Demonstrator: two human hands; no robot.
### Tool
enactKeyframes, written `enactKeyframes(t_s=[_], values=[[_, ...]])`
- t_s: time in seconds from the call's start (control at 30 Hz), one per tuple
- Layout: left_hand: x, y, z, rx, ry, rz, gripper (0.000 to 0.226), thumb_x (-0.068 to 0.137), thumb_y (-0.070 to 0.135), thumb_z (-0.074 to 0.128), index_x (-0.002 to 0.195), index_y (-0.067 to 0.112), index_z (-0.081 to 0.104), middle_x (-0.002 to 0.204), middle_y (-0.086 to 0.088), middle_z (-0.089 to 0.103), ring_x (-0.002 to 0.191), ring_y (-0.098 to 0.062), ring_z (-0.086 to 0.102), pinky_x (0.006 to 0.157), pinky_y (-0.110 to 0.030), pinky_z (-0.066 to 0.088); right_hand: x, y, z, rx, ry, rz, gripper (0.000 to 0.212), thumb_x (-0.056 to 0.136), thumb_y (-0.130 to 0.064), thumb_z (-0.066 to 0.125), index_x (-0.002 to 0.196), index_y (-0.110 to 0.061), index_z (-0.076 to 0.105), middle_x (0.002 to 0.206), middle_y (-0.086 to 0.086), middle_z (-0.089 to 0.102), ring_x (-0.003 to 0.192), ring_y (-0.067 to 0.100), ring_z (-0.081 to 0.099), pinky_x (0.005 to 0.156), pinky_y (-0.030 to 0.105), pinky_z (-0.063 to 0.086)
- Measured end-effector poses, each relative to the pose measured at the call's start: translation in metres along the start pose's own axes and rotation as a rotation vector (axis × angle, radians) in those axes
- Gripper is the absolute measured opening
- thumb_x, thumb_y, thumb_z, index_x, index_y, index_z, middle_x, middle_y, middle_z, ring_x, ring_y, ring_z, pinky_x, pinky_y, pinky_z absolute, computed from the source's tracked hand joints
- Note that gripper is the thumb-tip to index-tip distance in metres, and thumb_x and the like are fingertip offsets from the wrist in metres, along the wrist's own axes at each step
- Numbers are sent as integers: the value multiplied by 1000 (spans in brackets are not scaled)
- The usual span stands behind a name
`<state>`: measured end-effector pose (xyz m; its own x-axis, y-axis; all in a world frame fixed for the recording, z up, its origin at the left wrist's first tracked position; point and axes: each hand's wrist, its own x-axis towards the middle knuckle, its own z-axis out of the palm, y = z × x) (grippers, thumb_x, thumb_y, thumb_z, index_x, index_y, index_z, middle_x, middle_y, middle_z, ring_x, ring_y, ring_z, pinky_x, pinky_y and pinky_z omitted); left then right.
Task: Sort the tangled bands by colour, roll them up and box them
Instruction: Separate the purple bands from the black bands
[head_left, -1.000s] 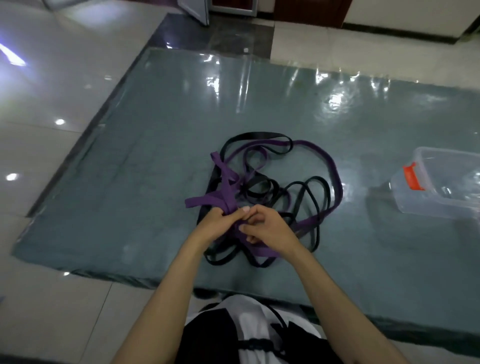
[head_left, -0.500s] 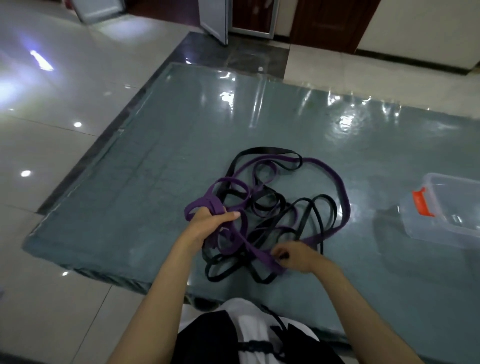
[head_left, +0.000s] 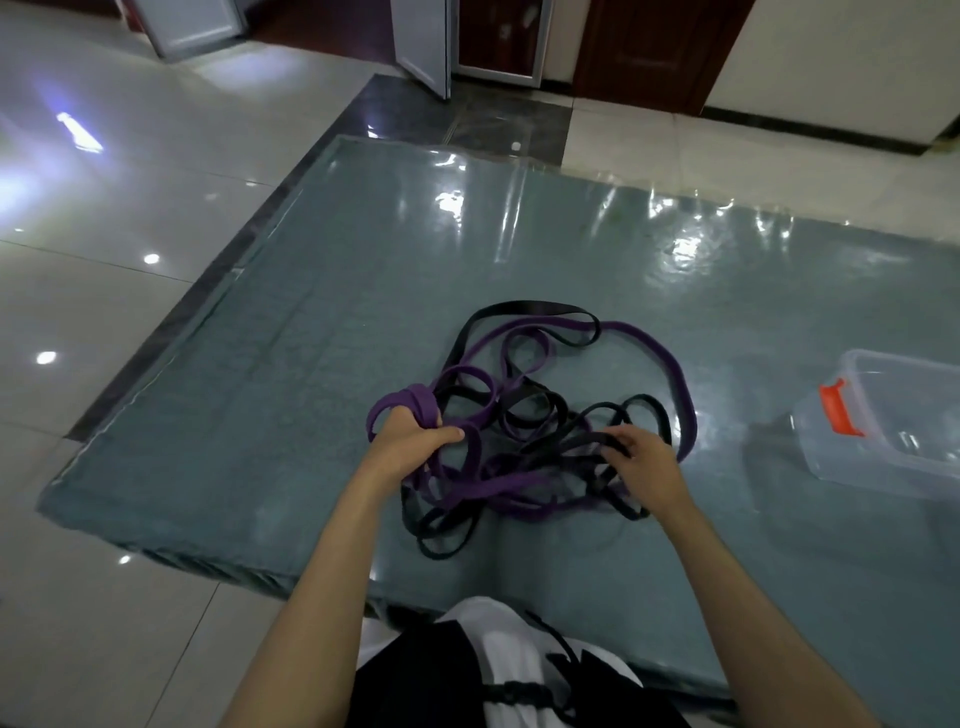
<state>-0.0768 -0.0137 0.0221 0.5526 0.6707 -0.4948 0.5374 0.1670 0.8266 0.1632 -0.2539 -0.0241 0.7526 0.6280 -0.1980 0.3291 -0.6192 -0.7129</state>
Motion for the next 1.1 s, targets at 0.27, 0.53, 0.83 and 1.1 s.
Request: enactKeyframes(t_s=[0.27,0.53,0.83,1.1], values=[[2,-4,-22,151,42,112,43,82,15,86,63,20,47,55,5,51,63,-18,56,73,-39,52,-14,40,1,-312,10,307,50,97,3,53,143,-14,62,146,16,59,140,38,49,120,53,35],[-4,-1,-25,165,-10,191,46,80,12,87,60,24,48,54,10,50,54,-7,54,65,-30,48,-23,-28,71,-582,-422,-369,80,91,-4,62,160,-34,35,171,-7,21,161,19,9,127,56,14],[-10,3,-23,200,-47,244,41,82,17,85,65,23,48,54,13,47,54,-6,50,64,-33,47,-16,-33,80,-806,-455,-330,42,94,-20,72,134,-34,66,139,-3,60,133,20,55,111,39,40],[-16,9,-22,234,-56,233,42,83,17,85,66,21,48,52,13,46,52,-6,49,61,-32,48,-33,-11,75,-876,-579,-392,44,104,-25,60,147,-33,53,147,6,43,127,32,56,102,44,51]])
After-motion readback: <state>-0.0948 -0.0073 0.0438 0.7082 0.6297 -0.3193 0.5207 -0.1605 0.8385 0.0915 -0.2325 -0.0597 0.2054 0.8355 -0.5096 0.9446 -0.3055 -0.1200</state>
